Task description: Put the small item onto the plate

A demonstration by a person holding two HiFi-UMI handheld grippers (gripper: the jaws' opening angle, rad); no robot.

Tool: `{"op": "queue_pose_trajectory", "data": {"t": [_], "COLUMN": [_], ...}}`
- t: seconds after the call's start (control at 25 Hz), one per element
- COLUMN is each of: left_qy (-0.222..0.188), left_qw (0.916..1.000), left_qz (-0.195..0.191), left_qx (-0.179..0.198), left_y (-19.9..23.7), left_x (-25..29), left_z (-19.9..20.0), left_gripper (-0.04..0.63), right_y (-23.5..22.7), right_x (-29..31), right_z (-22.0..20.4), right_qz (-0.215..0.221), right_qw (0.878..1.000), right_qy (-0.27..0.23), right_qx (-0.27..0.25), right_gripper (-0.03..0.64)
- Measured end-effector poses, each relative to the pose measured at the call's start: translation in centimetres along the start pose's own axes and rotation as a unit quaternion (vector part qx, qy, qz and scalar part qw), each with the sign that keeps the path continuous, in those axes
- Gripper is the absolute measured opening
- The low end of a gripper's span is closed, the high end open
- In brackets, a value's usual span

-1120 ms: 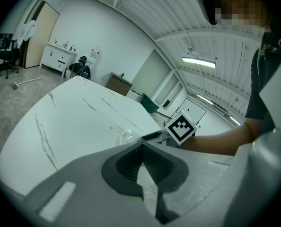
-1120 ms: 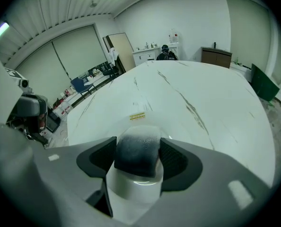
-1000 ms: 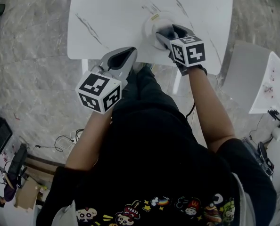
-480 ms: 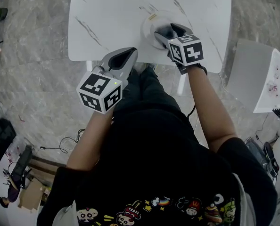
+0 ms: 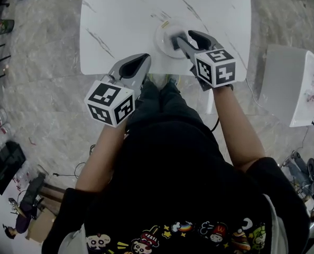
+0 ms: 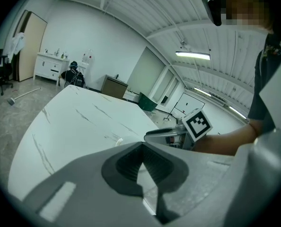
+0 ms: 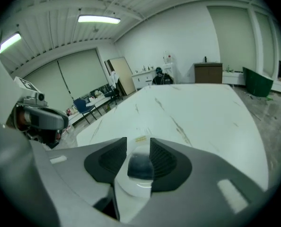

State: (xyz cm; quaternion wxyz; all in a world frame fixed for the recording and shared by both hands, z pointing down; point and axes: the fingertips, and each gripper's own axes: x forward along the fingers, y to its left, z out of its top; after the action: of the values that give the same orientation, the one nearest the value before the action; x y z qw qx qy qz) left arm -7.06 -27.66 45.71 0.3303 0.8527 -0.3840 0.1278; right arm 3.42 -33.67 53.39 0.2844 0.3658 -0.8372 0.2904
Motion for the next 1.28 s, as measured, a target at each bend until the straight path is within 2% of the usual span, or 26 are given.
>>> {"op": "queue_pose_trajectory", "data": {"t": [0.2,0.48,0.84,1.28], "left_qy": [-0.006,-0.015,-0.024,-0.043], "left_qw": [0.9992,0.9960,0.9942,0.9935], "left_qz": [-0.001,-0.007,-0.009,-0.007], "left_qx": [0.038,0.088,0.104,0.105], "left_y": [-1.6,-2.9,-2.9,-3.0], "left_x": [-0.5,-0.5,-0.2,-0.5], "left_z": [2.4,5.6,7.2,7.0], "left_gripper": [0.000,0.000,0.000,0.000], "right_y": [0.5,0.7,-0.6,-0.2], "right_x": [-7.5,-15.2,-18.0,-17.9], "right_z": [5.2,7.9,7.3,9.0], "right_qz": [-0.044,-0.092,-0.137,-0.144], "right_qw": [0.991,0.973,0.963,0.958], "right_qy": [-0.124,-0.212,-0.231,-0.244], "right_qx": [-0.017,-0.017,-0.014,-0.037], "right_gripper": [0.021,0.020,0.020,0.020]}}
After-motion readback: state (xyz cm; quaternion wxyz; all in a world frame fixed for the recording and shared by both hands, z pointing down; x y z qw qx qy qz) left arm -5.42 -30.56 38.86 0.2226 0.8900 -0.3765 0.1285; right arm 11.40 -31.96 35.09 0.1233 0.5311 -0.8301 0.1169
